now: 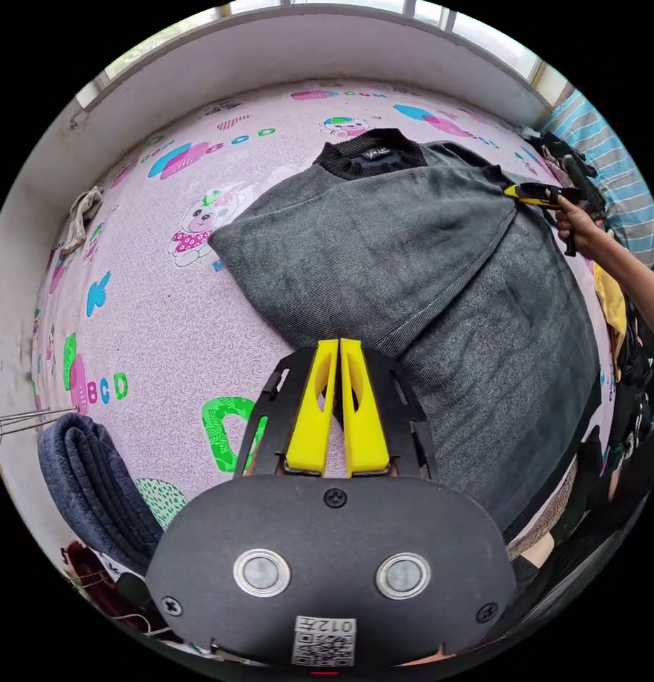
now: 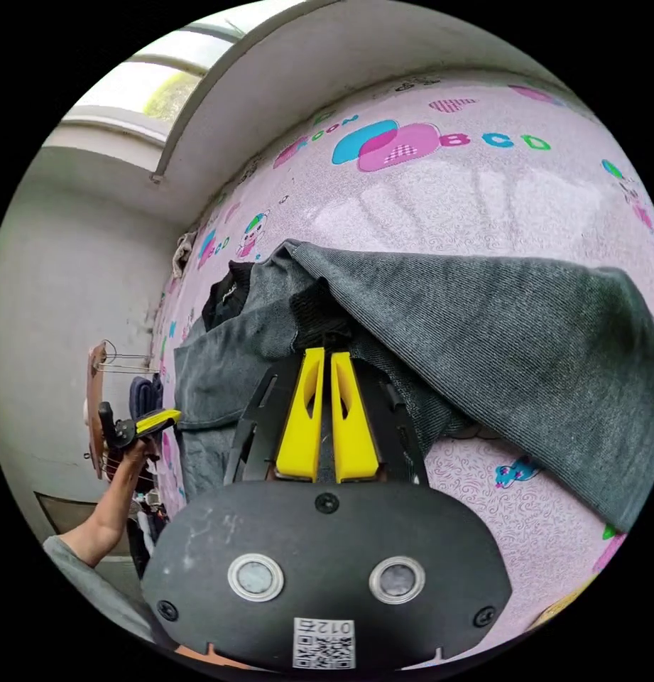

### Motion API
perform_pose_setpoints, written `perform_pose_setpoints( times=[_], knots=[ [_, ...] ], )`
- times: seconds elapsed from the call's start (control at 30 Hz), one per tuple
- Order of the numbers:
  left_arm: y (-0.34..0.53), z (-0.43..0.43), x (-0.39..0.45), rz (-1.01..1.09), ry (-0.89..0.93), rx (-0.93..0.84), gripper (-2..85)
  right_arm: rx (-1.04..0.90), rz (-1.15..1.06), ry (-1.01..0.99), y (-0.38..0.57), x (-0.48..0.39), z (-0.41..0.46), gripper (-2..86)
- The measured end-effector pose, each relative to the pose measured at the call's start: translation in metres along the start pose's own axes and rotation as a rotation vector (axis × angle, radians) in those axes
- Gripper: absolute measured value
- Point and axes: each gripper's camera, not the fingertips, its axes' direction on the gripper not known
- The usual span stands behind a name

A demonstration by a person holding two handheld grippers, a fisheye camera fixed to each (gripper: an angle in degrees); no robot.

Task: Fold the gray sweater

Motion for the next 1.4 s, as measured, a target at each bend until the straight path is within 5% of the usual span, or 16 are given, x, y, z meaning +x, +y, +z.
perform_pose_setpoints(
  times=[0.2, 0.37, 0.53, 0.83, 1.2, 1.4],
  knots=[
    [0.009, 0.01, 0.029, -0.013, -0.117, 0.027, -0.1, -0.109, -0.038, 0.14, -0.012, -0.016, 0.013, 3.2],
    [0.022, -0.007, 0.034, -0.104, -0.063, -0.014, 0.0, -0.261, -0.176, 0.246, -0.004, -0.035, -0.017, 5.9],
    [0.086, -0.035, 0.101, 0.03, 0.06, -0.028, 0.2, -0.498, -0.427, 0.302, 0.082, -0.053, -0.029, 6.4],
    [0.211, -0.013, 0.19, 0.064, 0.048, -0.107, 0.2, -0.482, -0.389, 0.327, 0.192, -0.012, 0.035, 5.7],
    [0.267, 0.012, 0.236, 0.062, -0.122, 0.005, 0.3, -0.402, -0.324, 0.467, 0.188, 0.004, 0.07, 5.1],
    [0.283, 0.021, 0.251, 0.193, -0.214, -0.019, 0.0, -0.458, -0.472, 0.443, 0.18, 0.025, 0.079, 4.3]
  ],
)
